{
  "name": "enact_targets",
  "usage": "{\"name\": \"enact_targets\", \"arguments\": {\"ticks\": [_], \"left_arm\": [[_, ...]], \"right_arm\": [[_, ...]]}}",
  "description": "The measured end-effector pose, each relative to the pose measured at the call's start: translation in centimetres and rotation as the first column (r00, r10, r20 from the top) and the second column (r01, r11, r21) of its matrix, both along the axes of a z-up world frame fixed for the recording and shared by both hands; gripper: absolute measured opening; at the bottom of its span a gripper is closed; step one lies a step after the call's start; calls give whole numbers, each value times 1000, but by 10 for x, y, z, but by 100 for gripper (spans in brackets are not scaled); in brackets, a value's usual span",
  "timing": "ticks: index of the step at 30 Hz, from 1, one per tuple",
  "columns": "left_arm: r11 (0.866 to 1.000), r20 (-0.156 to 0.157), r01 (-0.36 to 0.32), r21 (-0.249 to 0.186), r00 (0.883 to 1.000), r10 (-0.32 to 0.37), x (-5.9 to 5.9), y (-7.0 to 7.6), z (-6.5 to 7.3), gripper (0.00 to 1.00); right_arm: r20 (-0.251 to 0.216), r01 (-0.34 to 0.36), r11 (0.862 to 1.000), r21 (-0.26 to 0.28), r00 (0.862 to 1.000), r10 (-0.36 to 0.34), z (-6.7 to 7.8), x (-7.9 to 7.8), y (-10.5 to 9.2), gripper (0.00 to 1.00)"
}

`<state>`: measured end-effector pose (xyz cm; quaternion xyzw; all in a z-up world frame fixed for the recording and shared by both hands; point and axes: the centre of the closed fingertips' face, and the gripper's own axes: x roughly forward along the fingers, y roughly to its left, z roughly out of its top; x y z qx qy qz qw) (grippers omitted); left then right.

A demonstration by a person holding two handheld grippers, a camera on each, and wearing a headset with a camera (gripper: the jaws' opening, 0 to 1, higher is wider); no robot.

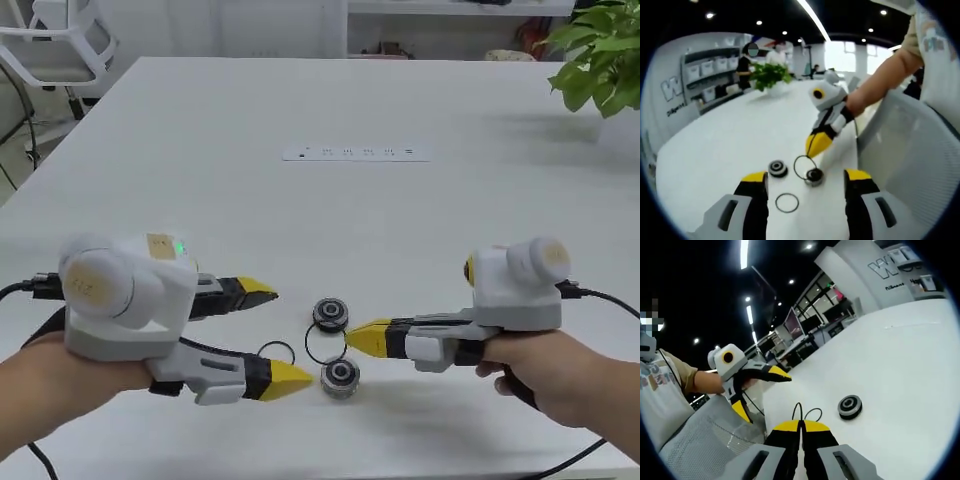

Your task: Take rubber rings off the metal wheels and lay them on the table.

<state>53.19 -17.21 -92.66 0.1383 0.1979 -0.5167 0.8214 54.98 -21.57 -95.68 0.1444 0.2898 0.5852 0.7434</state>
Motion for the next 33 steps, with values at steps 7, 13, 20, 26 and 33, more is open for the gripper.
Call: {"name": "enact_targets", "arguments": {"ticks": [7, 13, 20, 26, 33], "left_arm": [[1000, 4, -26, -6, 1000, 26, -1, 11, 3, 69], [998, -5, -56, -12, 998, 56, -1, 21, 3, 71], [996, -6, -87, -27, 996, 87, 0, 28, 6, 75], [995, -6, -99, -23, 995, 99, 0, 35, 4, 77], [992, -5, -123, -23, 992, 123, 1, 44, 4, 78]], "right_arm": [[0, 1, 1000, 4, 1000, -1, 3, 3, 4, 0], [-11, 3, 1000, 8, 1000, -3, 5, 5, 9, 0], [-21, 3, 1000, 17, 1000, -3, 9, 8, 16, 0], [-34, -5, 1000, 18, 999, 6, 9, 10, 23, 0], [-43, -16, 1000, 13, 999, 17, 7, 11, 35, 0]]}}
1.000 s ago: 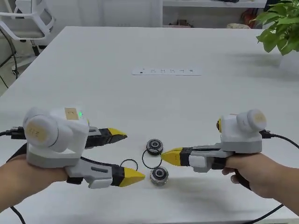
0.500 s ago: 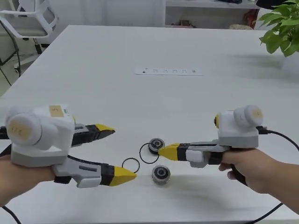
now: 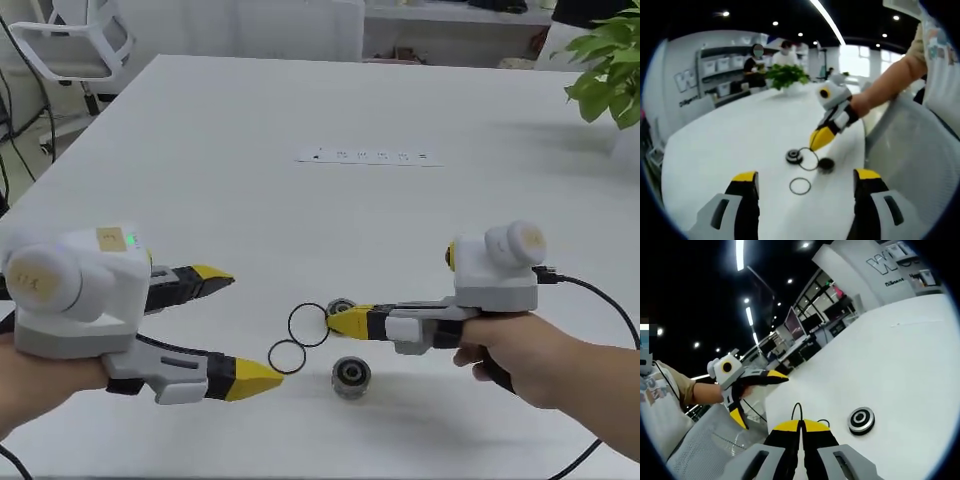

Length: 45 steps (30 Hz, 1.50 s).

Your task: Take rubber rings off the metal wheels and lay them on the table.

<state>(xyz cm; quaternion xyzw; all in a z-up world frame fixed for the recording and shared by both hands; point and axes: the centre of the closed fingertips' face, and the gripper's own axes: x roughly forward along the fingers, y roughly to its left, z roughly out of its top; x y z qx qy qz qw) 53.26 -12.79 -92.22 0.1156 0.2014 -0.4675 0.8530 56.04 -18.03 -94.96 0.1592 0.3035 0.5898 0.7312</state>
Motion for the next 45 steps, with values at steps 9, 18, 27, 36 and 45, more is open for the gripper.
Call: {"name": "enact_targets", "arguments": {"ticks": [9, 18, 27, 36, 45], "left_arm": [[1000, -6, -23, -2, 1000, 23, 0, 10, -2, 78], [999, -18, -41, 2, 999, 41, -2, 17, -6, 79], [999, -21, -51, 3, 998, 51, -3, 21, -7, 79], [998, -25, -59, 0, 998, 59, -5, 23, -8, 79], [998, -30, -58, -1, 998, 58, -6, 23, -10, 79]], "right_arm": [[-8, -11, 1000, -15, 1000, 11, -6, 2, 15, 0], [-29, -12, 999, -35, 1000, 11, -18, 4, 22, 0], [-57, -14, 997, -72, 998, 10, -33, 4, 23, 0], [-63, -16, 993, -120, 998, 9, -46, 4, 22, 0], [-78, -13, 990, -140, 997, 2, -54, 4, 22, 0]]}}
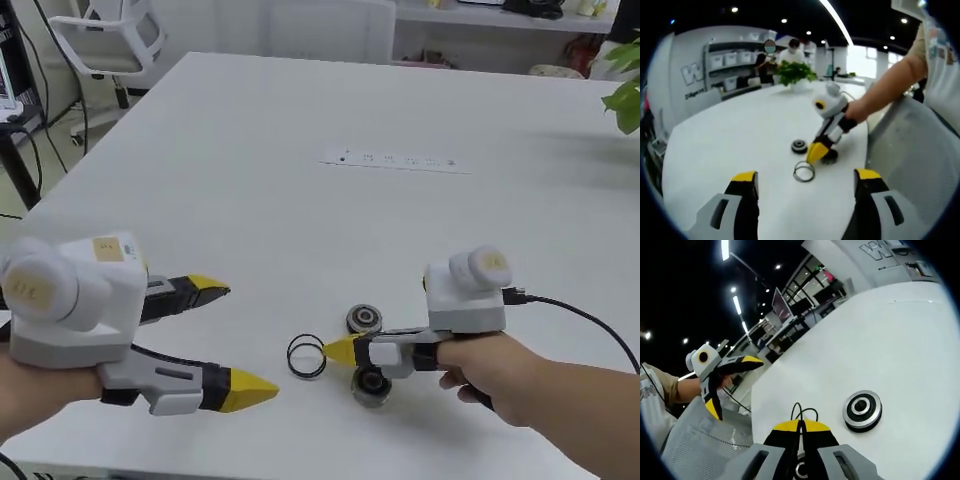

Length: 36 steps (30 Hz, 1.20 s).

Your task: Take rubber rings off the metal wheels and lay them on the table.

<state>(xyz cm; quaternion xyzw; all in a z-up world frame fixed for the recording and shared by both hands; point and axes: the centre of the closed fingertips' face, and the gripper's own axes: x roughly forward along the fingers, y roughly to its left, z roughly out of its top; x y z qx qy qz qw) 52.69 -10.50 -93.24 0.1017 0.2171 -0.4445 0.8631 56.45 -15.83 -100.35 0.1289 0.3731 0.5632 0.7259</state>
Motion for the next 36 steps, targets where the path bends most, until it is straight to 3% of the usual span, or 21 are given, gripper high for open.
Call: {"name": "enact_targets", "arguments": {"ticks": [14, 26, 36], "left_arm": [[1000, -13, -7, 3, 1000, 7, -1, 4, -4, 79], [1000, -20, -6, 7, 1000, 6, -3, 2, -7, 78], [1000, -23, -2, 12, 1000, 2, -3, 2, -8, 78]], "right_arm": [[-5, 3, 1000, -31, 1000, -4, -10, 2, 1, 0], [69, -38, 995, -89, 997, 45, -13, -1, 1, 5], [134, -69, 991, -117, 987, 84, -10, -3, 2, 15]]}}
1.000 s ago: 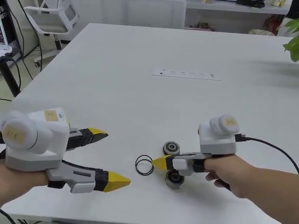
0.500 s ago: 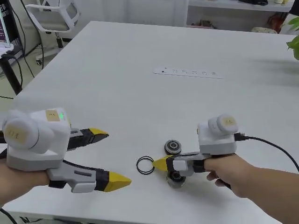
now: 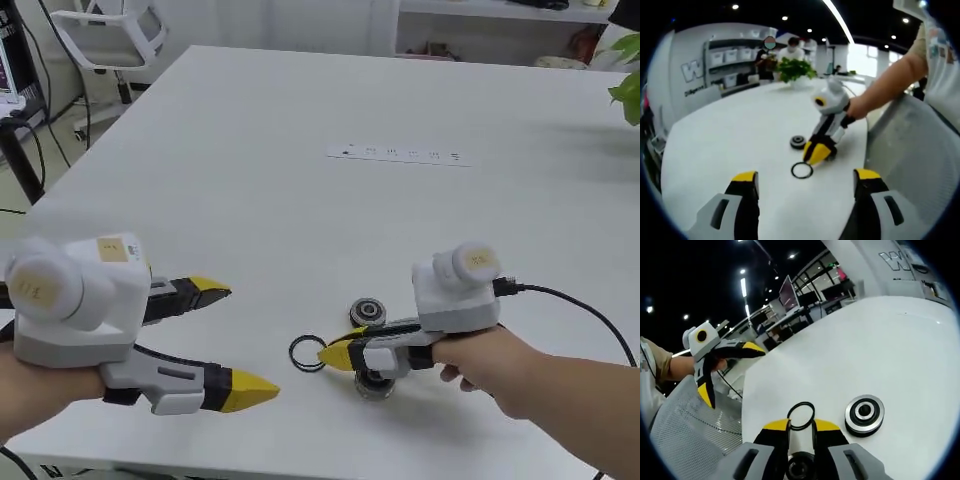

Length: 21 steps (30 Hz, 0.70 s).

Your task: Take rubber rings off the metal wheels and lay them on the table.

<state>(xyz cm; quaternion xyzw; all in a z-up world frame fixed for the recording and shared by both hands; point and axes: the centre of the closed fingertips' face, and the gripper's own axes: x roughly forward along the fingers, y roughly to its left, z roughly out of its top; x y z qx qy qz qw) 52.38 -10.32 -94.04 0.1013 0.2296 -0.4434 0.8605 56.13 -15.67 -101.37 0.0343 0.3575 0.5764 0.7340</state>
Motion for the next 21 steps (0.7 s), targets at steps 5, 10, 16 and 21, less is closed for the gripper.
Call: {"name": "enact_targets", "arguments": {"ticks": [5, 10, 16, 21], "left_arm": [[1000, 1, 4, 0, 1000, -4, 0, -1, 1, 78], [1000, 1, 1, -2, 1000, -1, 2, 0, 2, 78], [1000, 4, 3, 3, 1000, -3, 4, 1, 3, 78], [1000, 12, 3, 0, 1000, -3, 8, -2, 8, 78]], "right_arm": [[8, -4, 1000, 8, 1000, 4, 4, 0, -1, 17], [17, 2, 999, 34, 1000, -3, 14, 2, -2, 18], [38, 0, 998, 63, 999, -3, 25, 2, -6, 21], [55, 5, 997, 81, 998, -9, 34, 4, -10, 22]]}}
